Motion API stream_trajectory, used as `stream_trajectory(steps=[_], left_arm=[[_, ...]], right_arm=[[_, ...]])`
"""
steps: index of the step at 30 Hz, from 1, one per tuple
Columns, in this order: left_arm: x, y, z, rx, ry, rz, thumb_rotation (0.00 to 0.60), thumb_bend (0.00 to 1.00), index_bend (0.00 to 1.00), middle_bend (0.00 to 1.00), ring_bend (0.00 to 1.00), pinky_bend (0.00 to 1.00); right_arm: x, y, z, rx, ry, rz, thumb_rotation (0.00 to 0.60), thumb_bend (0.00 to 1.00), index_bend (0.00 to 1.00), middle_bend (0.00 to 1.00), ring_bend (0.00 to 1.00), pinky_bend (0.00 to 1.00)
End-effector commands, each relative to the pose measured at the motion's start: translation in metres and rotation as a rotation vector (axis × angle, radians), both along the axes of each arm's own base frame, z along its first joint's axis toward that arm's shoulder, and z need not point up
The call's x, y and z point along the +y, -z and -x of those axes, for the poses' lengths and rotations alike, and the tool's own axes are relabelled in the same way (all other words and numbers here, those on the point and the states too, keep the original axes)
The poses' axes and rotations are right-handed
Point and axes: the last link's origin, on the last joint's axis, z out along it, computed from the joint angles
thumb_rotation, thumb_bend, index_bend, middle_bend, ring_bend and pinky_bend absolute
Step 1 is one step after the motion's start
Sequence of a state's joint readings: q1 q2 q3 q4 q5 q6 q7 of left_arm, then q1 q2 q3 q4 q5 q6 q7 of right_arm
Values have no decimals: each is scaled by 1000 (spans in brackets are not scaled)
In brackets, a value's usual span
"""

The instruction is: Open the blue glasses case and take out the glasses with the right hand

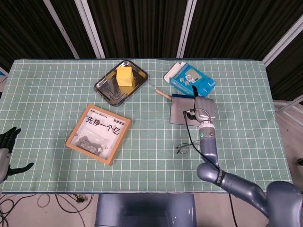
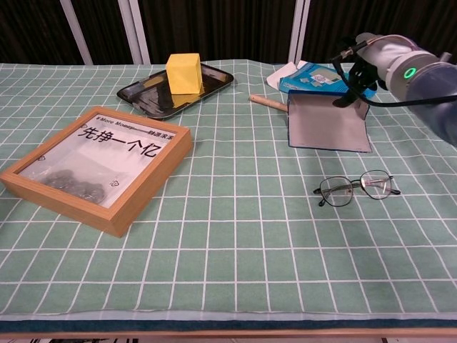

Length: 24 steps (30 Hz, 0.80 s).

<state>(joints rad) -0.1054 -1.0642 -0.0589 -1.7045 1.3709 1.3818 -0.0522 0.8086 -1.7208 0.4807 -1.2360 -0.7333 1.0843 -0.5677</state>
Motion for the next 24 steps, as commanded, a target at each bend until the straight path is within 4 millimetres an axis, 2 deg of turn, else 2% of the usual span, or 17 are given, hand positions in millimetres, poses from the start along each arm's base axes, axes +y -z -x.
stream_trajectory(steps=[1, 3, 5, 7, 9, 13, 16, 24], left_arm=[[0, 0, 0, 2, 2, -1, 600, 43, 0, 0, 0, 0], [-1, -1, 0, 11, 10, 0, 600, 43, 0, 0, 0, 0], [-1, -1, 0, 23, 14, 0, 600, 42, 0, 0, 0, 0], [-2, -1, 0, 34, 21, 0, 600, 27, 0, 0, 0, 0], [-3, -2, 0, 44, 24, 0, 600, 8, 0, 0, 0, 0], [-4, -3, 2, 90, 29, -4, 600, 0, 0, 0, 0, 0], [-5, -3, 3, 114, 34, -13, 600, 0, 0, 0, 0, 0], [-3, -3, 3, 135, 30, -29, 600, 0, 0, 0, 0, 0]], right_arm=[[39, -33, 24, 31, -65, -5, 600, 261, 0, 471, 557, 575], [68, -57, 41, 3, -54, 19, 600, 253, 0, 403, 469, 518], [98, -75, 55, -17, -61, 11, 600, 230, 0, 281, 301, 424], [117, -89, 68, -3, -60, 5, 600, 203, 0, 170, 164, 359], [135, -100, 80, 5, -51, 13, 600, 179, 0, 89, 77, 321], [170, -116, 107, 33, -40, 25, 600, 139, 0, 3, 1, 264], [188, -125, 124, 82, -58, 54, 600, 116, 0, 0, 0, 244], [207, -141, 153, 108, -36, 133, 600, 105, 0, 0, 0, 241]])
